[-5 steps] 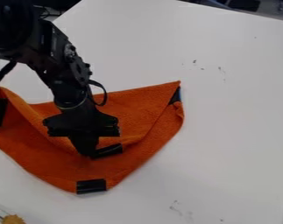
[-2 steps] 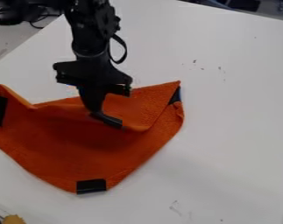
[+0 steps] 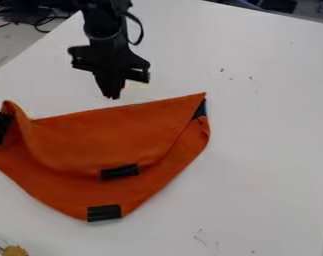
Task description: Unfold the cloth from bottom right to top right
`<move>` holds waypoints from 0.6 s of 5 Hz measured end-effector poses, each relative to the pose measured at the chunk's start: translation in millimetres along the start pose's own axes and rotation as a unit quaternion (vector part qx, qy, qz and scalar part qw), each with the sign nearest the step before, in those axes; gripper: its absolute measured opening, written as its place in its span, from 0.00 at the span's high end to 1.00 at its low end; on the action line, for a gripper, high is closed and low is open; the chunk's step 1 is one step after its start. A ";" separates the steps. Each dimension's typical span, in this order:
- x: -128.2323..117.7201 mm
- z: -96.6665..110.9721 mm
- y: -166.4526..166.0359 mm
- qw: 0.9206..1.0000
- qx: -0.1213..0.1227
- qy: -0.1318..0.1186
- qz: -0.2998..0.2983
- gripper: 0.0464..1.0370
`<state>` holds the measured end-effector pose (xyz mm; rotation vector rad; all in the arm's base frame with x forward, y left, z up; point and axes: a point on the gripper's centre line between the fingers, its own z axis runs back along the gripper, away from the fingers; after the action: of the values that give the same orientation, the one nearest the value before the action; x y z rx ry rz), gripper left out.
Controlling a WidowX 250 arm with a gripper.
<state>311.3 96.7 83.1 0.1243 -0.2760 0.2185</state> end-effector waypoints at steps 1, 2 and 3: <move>30.8 -4.7 11.1 1.000 0.000 0.002 -0.023 0.97; 11.8 -13.6 11.3 1.000 0.001 0.029 -0.006 0.82; -19.3 -12.7 9.5 0.999 0.004 0.041 0.030 0.56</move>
<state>294.3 104.0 66.3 0.1155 -0.1967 0.2828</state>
